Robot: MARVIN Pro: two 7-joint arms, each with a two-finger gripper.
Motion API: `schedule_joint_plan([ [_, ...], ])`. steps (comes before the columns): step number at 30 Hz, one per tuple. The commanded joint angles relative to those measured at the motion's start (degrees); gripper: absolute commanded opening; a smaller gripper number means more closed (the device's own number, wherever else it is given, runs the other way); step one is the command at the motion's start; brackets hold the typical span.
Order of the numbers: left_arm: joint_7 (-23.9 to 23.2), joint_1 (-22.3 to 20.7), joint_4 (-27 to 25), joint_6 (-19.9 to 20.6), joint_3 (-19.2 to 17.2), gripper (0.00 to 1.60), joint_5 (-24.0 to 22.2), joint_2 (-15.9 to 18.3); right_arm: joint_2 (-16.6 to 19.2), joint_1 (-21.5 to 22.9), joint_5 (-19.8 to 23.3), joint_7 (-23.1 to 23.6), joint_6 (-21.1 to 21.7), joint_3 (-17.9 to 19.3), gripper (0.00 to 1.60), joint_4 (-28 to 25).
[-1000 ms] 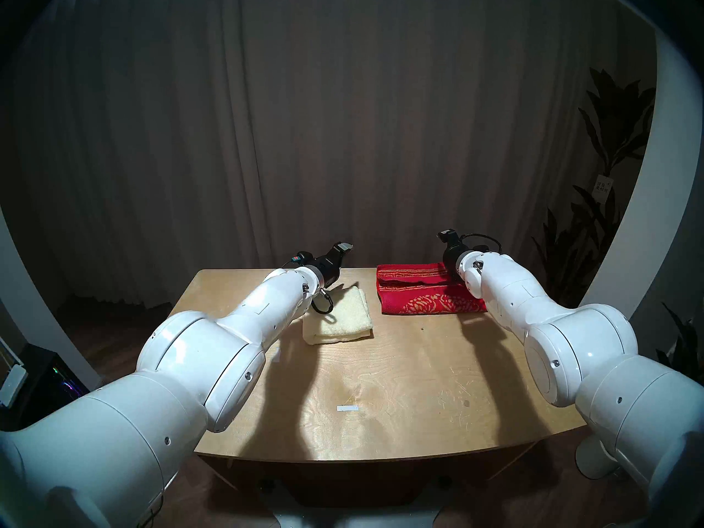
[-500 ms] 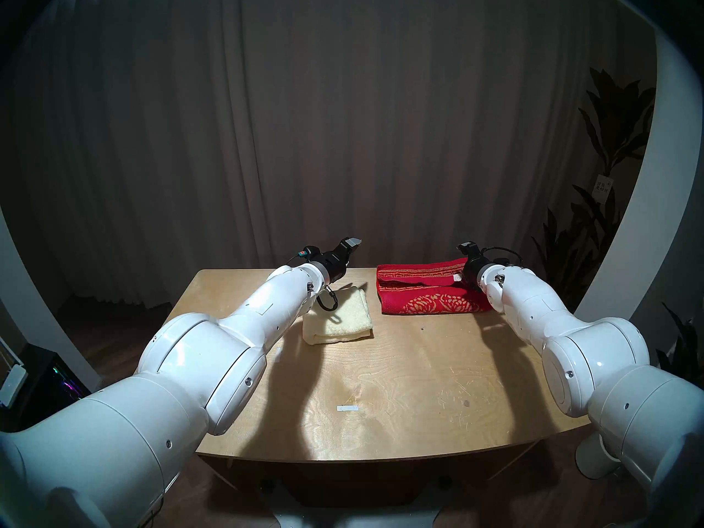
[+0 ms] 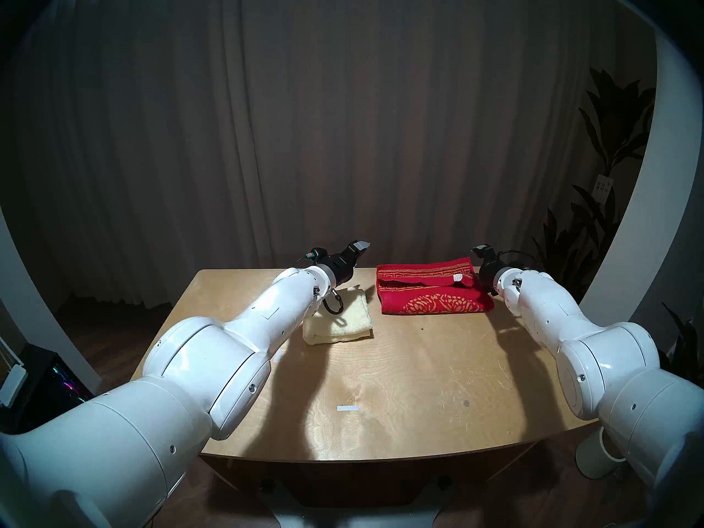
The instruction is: Fold each towel twice and stack them on table
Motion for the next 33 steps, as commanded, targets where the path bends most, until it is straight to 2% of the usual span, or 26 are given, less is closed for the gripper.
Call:
schedule_joint_plan([
  [1,-1.1,-0.9,-1.6,0.0,0.1,1.60,0.0,-0.8,1.6,-1.3,0.0,0.8,1.5,0.0,1.60,-0.7],
  [33,-2.4,0.2,-3.3,-0.4,1.4,1.60,2.0,-1.9,6.8,-5.4,0.3,4.0,9.0,1.2,1.60,-2.5],
])
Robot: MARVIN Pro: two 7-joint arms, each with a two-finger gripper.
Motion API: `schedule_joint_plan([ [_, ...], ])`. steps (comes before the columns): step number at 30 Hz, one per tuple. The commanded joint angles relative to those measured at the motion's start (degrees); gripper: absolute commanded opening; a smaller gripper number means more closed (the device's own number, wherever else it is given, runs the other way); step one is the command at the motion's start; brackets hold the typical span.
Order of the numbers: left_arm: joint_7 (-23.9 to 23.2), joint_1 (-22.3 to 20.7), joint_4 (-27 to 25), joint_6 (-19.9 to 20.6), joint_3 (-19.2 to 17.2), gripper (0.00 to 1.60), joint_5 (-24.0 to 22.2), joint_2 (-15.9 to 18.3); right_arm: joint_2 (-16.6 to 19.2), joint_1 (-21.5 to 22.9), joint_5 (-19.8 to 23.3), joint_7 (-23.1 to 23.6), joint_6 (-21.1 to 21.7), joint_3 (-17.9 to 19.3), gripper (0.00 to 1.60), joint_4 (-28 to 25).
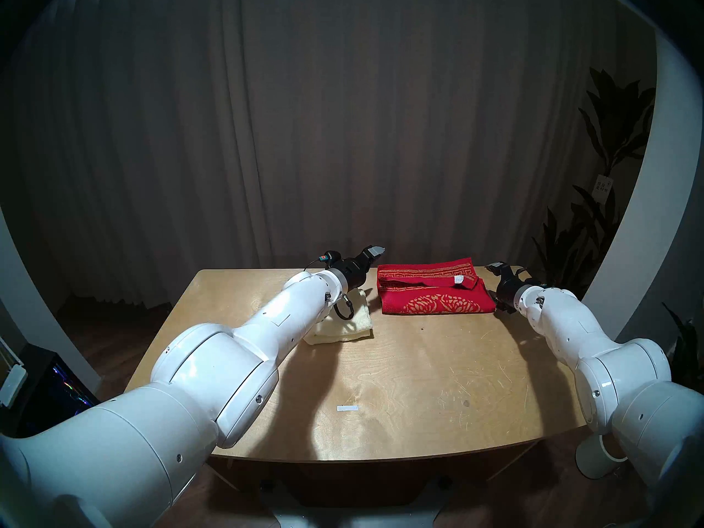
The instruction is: Fold each towel twice and stack them on table
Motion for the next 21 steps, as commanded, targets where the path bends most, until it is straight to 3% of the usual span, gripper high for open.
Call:
schedule_joint_plan([
  [1,-1.1,-1.2,-1.6,-0.2,-0.3,1.60,-0.2,-0.3,1.5,-1.0,0.2,1.1,1.7,0.2,1.60,-0.9],
  [21,-1.8,-1.7,-2.9,-1.1,-1.6,1.60,-0.4,1.3,3.9,-3.5,0.8,3.5,7.2,0.7,1.60,-3.5],
])
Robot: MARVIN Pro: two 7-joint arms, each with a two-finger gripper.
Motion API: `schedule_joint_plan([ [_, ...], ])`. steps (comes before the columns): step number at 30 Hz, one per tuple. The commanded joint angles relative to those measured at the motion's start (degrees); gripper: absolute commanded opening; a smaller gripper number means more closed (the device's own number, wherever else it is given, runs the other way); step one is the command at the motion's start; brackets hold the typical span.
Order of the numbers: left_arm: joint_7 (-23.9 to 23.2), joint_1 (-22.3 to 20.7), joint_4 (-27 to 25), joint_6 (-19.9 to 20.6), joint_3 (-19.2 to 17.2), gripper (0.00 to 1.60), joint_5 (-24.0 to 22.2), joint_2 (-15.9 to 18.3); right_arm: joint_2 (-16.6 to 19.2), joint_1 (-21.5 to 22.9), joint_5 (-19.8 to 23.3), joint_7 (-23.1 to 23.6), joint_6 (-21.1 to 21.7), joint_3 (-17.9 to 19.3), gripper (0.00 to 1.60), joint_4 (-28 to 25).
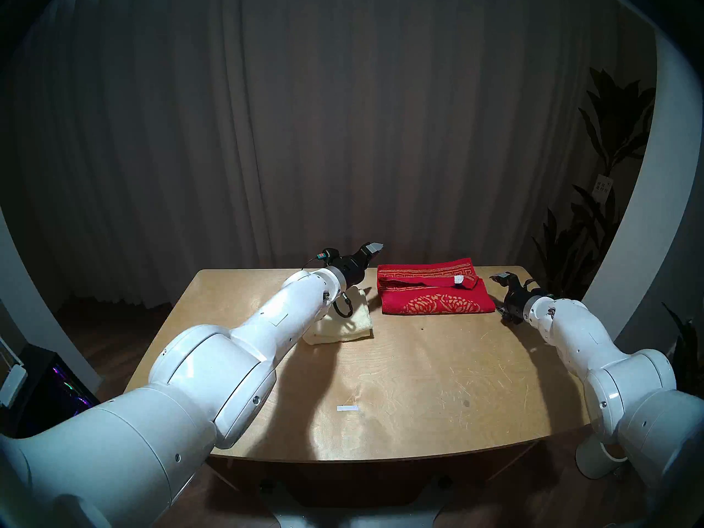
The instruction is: Fold each towel twice and stack them on table
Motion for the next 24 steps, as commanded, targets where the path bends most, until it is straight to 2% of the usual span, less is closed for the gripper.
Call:
schedule_joint_plan([
  [1,-1.0,-1.8,-1.7,-0.4,-0.6,1.60,-0.3,0.4,1.3,-0.1,0.1,1.2,2.0,0.0,1.60,-1.9],
  [24,-1.5,-1.2,-2.3,-1.8,-3.3,1.60,-1.7,5.9,0.3,-2.6,0.2,3.0,10.1,-1.5,1.60,-7.5],
])
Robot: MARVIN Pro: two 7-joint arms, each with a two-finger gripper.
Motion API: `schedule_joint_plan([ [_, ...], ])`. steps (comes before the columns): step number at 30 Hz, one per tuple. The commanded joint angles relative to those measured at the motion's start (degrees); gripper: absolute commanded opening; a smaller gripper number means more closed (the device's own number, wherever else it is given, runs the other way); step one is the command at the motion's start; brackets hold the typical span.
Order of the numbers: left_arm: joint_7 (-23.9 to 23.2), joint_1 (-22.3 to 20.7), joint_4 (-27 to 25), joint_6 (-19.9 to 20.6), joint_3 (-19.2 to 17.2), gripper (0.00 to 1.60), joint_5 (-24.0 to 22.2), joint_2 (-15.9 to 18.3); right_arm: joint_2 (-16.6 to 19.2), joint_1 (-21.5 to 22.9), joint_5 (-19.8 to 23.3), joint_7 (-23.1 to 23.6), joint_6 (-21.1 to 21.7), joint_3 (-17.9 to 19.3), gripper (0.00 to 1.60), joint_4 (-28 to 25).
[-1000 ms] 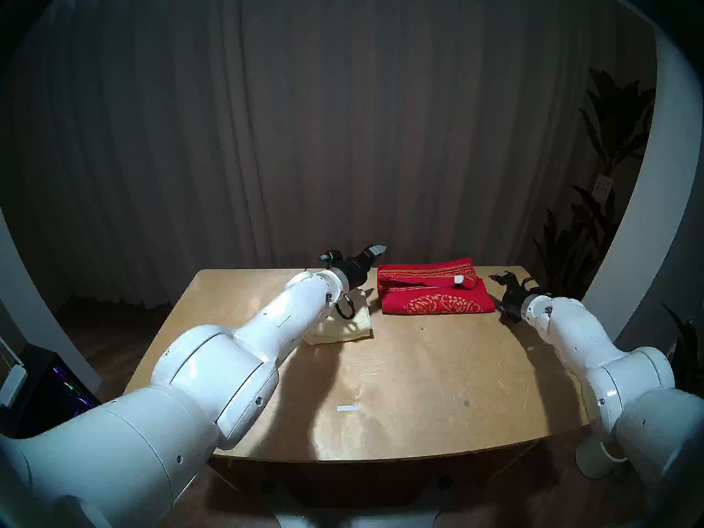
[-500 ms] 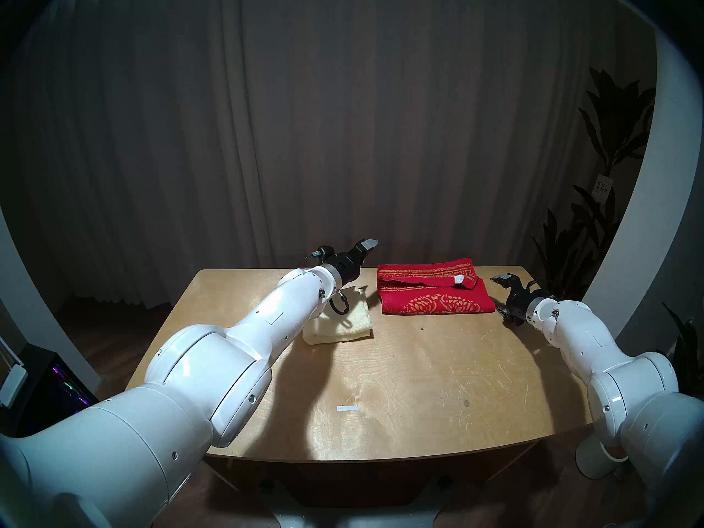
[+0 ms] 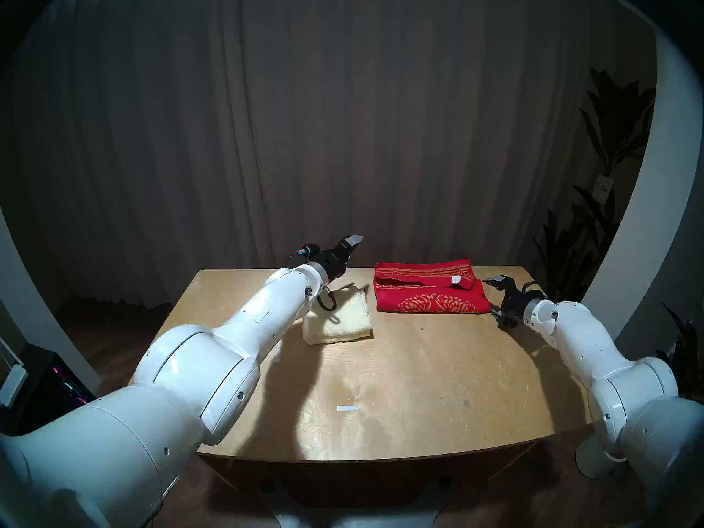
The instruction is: Fold each towel twice and stack them on table
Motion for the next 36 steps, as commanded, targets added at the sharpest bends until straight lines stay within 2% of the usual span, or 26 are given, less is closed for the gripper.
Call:
schedule_joint_plan([
  [1,-0.9,-1.4,-1.4,-0.6,-0.9,1.60,-0.4,2.0,-0.4,0.2,0.0,1.0,2.6,-0.6,1.60,-3.2],
  [17,-1.5,-0.4,-1.9,-1.2,-2.7,1.60,-1.6,4.9,1.9,0.8,-1.0,0.3,5.6,-3.1,1.60,-8.5],
  [19,-1.6,-0.2,-1.9,-1.3,-2.9,1.60,-1.8,5.3,2.0,0.7,-1.3,0.2,6.0,-3.5,1.37,-9.4],
  [20,-1.6,0.0,-1.9,-1.3,-3.1,1.60,-1.9,5.5,2.0,0.7,-1.5,0.1,6.2,-3.8,1.42,-9.8],
  [22,-1.6,0.2,-1.9,-1.4,-3.3,1.60,-2.1,6.0,2.1,0.7,-1.8,0.0,6.6,-4.2,1.42,-10.6],
  [24,-1.6,0.5,-1.8,-1.4,-3.5,1.60,-2.3,6.4,2.1,0.6,-2.2,-0.1,7.0,-4.6,1.31,-11.3],
  [26,-1.6,0.8,-1.8,-1.5,-3.7,1.60,-2.4,6.8,2.2,0.5,-2.6,-0.2,7.4,-5.1,1.26,-12.2],
  [28,-1.7,1.1,-1.8,-1.5,-4.0,1.60,-2.6,7.3,2.2,0.4,-3.1,-0.3,7.9,-5.6,1.09,-13.1],
  [29,-1.7,1.2,-1.7,-1.6,-4.0,1.60,-2.7,7.5,2.2,0.3,-3.2,-0.4,8.1,-5.8,1.05,-13.4],
  [30,-1.7,1.3,-1.8,-1.6,-4.1,1.60,-2.8,7.7,2.2,0.2,-3.5,-0.5,8.4,-6.1,1.16,-13.9],
  [34,-1.8,1.9,-1.8,-1.6,-4.5,1.60,-3.1,8.4,2.4,-0.4,-4.3,-0.9,9.3,-7.1,1.34,-15.4],
  [35,-1.8,2.1,-1.8,-1.6,-4.6,1.60,-3.1,8.5,2.5,-0.5,-4.5,-1.0,9.5,-7.4,1.34,-15.7],
  [36,-1.9,2.2,-1.8,-1.6,-4.7,1.60,-3.2,8.6,2.6,-0.7,-4.7,-1.2,9.8,-7.6,1.25,-16.1],
])
